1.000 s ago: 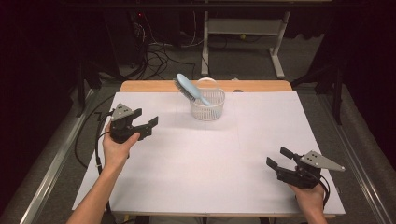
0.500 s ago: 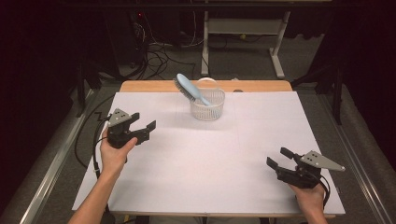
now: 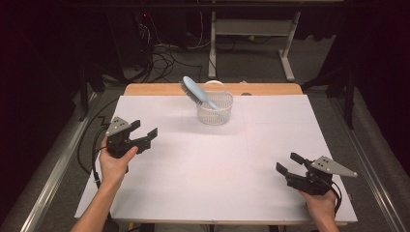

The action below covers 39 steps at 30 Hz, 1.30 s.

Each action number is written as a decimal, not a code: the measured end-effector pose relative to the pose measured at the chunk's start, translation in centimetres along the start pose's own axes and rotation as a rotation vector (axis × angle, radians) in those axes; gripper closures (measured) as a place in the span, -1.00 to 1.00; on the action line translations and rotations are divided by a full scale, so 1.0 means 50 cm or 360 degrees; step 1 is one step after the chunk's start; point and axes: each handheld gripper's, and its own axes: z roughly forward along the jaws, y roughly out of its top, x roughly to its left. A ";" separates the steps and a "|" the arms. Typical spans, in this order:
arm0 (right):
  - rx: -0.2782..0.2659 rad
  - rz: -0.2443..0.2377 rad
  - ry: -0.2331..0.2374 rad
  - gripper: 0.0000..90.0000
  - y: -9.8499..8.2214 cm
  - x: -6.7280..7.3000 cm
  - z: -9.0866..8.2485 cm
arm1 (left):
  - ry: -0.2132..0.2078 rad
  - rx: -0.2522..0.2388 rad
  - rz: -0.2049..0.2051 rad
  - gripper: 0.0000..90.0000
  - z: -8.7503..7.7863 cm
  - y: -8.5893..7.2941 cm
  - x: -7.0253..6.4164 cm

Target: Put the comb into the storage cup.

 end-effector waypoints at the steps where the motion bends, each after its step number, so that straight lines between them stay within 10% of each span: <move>1: -0.0001 0.0001 0.0000 -0.37 0.000 0.000 0.000 | -0.0001 0.0001 0.0000 -0.38 -0.001 -0.001 0.000; 39: -0.0008 0.0003 -0.0013 -0.37 0.000 -0.002 -0.004 | 0.0014 -0.0007 0.0006 -0.38 -0.027 -0.041 -0.004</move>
